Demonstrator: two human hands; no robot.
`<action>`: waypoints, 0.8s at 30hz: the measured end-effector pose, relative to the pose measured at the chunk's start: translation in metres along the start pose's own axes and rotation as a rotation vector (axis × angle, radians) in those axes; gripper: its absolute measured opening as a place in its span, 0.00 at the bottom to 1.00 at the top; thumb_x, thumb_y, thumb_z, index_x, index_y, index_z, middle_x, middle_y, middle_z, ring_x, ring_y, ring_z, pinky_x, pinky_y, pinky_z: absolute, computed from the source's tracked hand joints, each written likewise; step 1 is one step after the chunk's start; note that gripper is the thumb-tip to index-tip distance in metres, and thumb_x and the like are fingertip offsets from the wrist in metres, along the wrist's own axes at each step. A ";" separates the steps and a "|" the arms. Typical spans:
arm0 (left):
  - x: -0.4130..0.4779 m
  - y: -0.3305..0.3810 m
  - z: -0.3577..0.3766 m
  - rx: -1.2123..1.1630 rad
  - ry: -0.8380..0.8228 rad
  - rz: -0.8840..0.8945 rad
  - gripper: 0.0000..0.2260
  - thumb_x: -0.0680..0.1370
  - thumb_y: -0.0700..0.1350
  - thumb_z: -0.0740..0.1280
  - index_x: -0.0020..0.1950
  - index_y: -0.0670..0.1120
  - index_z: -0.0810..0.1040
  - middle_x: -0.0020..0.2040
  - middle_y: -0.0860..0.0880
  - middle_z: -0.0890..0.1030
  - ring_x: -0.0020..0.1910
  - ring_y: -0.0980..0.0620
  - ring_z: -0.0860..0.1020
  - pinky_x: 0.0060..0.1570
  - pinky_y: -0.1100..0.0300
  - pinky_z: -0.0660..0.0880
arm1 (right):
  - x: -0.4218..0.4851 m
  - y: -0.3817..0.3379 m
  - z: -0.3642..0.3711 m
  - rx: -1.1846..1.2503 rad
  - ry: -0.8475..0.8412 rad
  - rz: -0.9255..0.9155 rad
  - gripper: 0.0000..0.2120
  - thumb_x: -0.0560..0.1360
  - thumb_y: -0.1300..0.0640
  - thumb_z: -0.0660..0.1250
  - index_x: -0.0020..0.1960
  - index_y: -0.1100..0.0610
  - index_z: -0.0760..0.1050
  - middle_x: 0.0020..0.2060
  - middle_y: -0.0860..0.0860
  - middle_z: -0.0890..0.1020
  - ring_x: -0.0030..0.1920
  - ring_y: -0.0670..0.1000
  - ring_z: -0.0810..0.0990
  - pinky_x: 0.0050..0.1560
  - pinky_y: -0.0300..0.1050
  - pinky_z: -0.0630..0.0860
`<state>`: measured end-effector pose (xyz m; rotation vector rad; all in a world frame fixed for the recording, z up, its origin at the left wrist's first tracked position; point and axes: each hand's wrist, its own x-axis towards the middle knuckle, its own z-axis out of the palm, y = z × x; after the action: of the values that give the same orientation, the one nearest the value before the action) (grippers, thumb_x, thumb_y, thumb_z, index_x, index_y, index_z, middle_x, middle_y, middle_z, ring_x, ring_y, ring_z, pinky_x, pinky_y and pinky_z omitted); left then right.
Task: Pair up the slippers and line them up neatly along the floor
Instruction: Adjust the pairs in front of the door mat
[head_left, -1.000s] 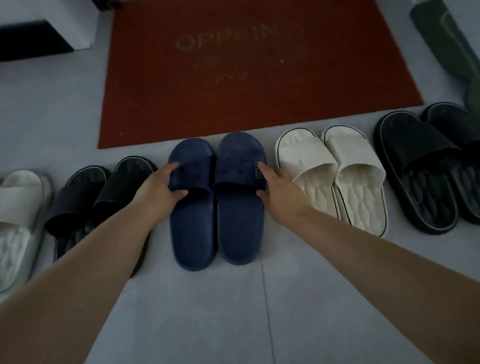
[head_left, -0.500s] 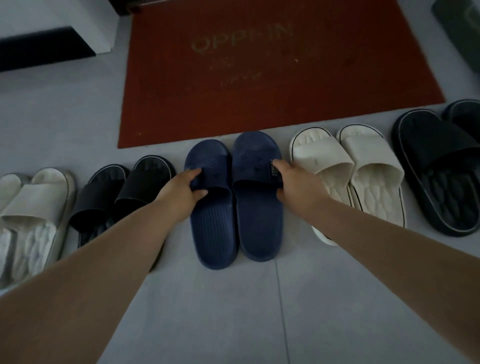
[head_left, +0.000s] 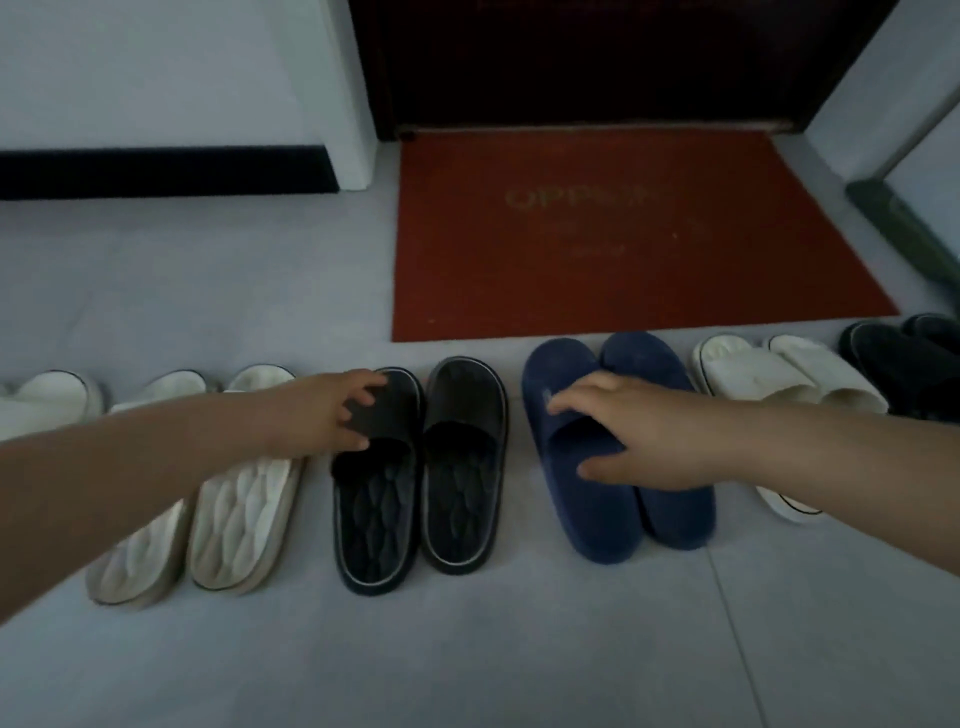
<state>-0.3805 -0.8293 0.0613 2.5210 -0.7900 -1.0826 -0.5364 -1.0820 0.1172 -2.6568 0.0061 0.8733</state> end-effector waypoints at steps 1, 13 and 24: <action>-0.004 -0.015 -0.009 0.017 0.021 0.010 0.32 0.72 0.41 0.71 0.72 0.47 0.61 0.64 0.47 0.73 0.53 0.52 0.73 0.54 0.61 0.70 | 0.004 -0.019 -0.004 -0.011 -0.051 -0.002 0.27 0.75 0.48 0.63 0.72 0.46 0.58 0.68 0.48 0.65 0.66 0.50 0.67 0.65 0.45 0.68; 0.024 -0.060 0.039 0.100 0.011 -0.067 0.37 0.73 0.48 0.69 0.75 0.43 0.50 0.70 0.38 0.65 0.67 0.41 0.70 0.64 0.52 0.70 | 0.113 -0.057 0.093 0.387 0.218 0.468 0.31 0.76 0.55 0.62 0.74 0.55 0.51 0.68 0.59 0.70 0.66 0.59 0.72 0.64 0.52 0.70; 0.041 -0.088 0.044 0.133 0.207 -0.037 0.28 0.78 0.42 0.60 0.75 0.41 0.52 0.65 0.36 0.70 0.61 0.38 0.72 0.60 0.50 0.69 | 0.139 -0.056 0.119 0.518 0.513 0.453 0.27 0.79 0.65 0.52 0.74 0.46 0.56 0.63 0.59 0.76 0.62 0.59 0.75 0.59 0.45 0.69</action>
<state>-0.3564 -0.7839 -0.0326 2.7129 -0.7828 -0.7855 -0.4857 -0.9770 -0.0344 -2.3203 0.8597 0.2204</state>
